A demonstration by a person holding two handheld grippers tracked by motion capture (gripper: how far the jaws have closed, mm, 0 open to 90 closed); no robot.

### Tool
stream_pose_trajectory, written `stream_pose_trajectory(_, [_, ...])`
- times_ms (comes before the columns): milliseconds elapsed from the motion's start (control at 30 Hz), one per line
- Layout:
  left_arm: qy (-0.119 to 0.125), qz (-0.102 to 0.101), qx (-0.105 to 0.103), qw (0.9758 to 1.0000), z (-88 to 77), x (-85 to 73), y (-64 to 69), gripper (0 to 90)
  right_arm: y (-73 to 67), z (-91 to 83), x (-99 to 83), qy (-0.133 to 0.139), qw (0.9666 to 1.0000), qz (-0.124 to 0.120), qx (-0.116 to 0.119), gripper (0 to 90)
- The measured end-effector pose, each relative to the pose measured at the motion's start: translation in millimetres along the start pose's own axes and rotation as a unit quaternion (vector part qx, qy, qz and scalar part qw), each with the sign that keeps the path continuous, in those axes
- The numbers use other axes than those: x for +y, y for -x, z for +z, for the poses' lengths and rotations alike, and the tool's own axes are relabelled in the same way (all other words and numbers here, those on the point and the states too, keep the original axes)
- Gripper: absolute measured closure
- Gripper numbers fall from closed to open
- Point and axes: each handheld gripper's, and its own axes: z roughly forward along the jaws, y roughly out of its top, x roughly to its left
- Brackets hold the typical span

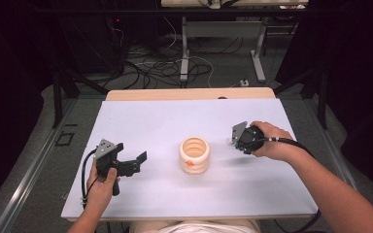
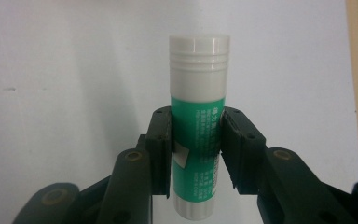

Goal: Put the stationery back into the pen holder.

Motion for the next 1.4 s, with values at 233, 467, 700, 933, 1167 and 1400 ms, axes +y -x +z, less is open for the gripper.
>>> stream_pose_trajectory(233, [-0.001, 0.001, 0.000, 1.0000, 0.2, 0.0, -0.1, 0.4, 4.5, -4.2, 6.0, 0.022, 0.9983, 0.049, -0.023, 65.8])
stream_pose_trajectory(467, [0.000, 0.001, 0.000, 1.0000, 0.1, 0.0, -0.1, 0.4, 10.9, -8.8, 11.9, 0.050, 0.9908, 0.119, -0.040, 65.8])
stream_pose_trajectory(700, [0.000, 0.001, 0.000, 1.0000, 0.1, 0.0, -0.1, 0.4, 16.3, -13.6, 14.6, 0.082, 0.9759, 0.200, -0.031, 65.8])
stream_pose_trajectory(933, [0.000, 0.000, 0.000, 1.0000, 0.1, 0.0, -0.2, 0.4, 18.7, -18.1, 17.7, 0.114, 0.9594, 0.257, -0.018, 65.8])
stream_pose_trajectory(1167, [0.000, 0.001, 0.000, 1.0000, 0.0, 0.1, 0.0, 0.4, 17.3, -25.1, 25.4, 0.151, 0.9491, 0.276, -0.007, 65.8])
stream_pose_trajectory(1400, [0.000, 0.000, 0.000, 1.0000, 0.0, 0.1, 0.1, 0.4, 12.9, -29.2, 36.9, 0.184, 0.9430, 0.278, 0.000, 65.8])
